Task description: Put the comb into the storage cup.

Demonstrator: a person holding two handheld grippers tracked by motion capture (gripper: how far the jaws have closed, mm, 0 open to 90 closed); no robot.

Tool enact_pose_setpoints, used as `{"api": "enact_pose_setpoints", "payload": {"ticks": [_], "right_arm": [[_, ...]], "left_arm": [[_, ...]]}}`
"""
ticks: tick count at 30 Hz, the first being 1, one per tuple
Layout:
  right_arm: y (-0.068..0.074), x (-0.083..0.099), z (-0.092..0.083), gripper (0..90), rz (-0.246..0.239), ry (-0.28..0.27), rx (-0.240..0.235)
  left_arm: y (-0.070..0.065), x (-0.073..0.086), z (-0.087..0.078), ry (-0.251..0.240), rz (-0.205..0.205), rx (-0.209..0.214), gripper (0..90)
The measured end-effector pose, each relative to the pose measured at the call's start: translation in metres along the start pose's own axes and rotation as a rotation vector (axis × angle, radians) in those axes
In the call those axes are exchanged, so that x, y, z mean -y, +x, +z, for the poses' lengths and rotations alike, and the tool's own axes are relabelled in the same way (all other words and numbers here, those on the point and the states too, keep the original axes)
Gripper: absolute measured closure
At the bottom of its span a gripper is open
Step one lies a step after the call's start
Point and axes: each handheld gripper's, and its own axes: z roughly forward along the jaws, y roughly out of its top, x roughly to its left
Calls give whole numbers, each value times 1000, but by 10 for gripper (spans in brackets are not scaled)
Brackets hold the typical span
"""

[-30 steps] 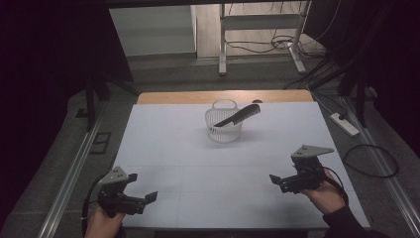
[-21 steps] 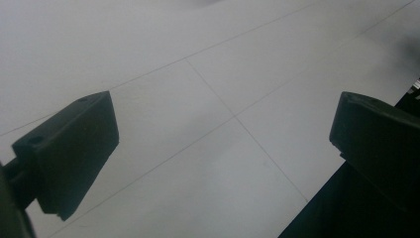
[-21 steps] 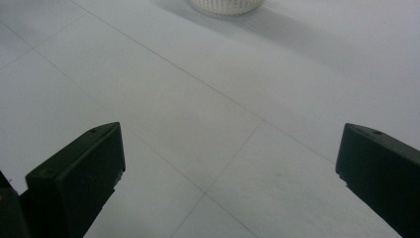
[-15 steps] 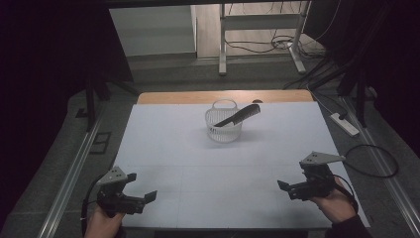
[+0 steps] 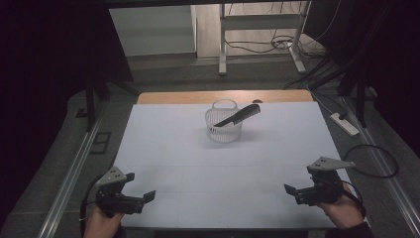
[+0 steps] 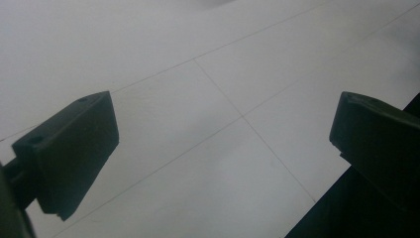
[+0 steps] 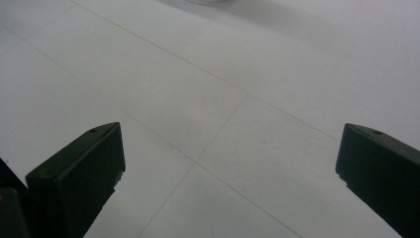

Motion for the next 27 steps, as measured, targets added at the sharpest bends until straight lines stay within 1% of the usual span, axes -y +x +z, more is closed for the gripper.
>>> {"api": "enact_pose_setpoints", "payload": {"ticks": [7,14,27], "right_arm": [[-4,9,-8,0,24,-3,26],[-6,18,-16,0,50,-6,40],[-8,30,-26,0,65,18,84]], "left_arm": [[-1,0,1,6,6,-3,0],[-1,0,1,11,8,-4,0],[-1,-1,2,12,9,-5,0]]}}
